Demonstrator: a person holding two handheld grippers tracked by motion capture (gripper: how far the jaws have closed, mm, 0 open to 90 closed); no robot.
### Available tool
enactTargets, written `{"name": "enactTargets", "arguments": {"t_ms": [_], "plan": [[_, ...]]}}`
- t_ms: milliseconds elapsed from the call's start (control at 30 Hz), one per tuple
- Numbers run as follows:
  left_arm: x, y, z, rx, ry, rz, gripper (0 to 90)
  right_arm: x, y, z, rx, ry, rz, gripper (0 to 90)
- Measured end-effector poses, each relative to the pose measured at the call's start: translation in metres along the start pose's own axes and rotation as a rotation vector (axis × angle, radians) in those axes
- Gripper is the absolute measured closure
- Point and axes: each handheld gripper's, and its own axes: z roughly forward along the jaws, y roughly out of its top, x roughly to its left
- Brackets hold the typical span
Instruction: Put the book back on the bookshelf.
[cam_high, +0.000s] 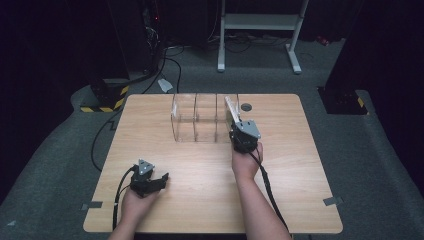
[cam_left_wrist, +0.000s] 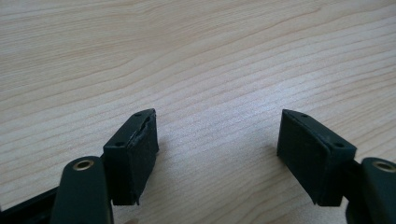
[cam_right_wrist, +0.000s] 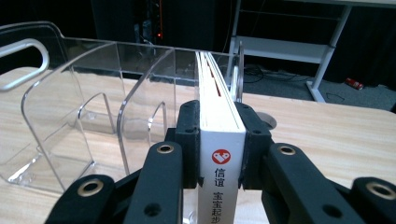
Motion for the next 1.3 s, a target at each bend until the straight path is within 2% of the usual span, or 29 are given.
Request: {"name": "enactTargets", "arguments": {"t_ms": [233,800,1133,1200,1300], "plan": [[0.0,0.0,0.0,0.0,0.0,-0.002,29.0,0.002,-0.012,-0.007,0.013,0.002,-0.004,74.2],[0.0,0.0,0.0,0.0,0.001,-0.001,29.1,0.002,-0.024,-0.014,0.05,0.007,-0.012,72.9],[0.0,0.0,0.0,0.0,0.001,-0.003,29.1,0.001,-0.023,-0.013,0.059,0.02,-0.005,69.4],[0.0,0.0,0.0,0.0,0.001,-0.002,29.1,0.001,-0.021,-0.011,0.073,0.018,0.007,74.5],[0.0,0.0,0.0,0.0,0.001,-0.001,29.1,0.002,-0.02,-0.011,0.073,0.013,-0.003,75.0]]}}
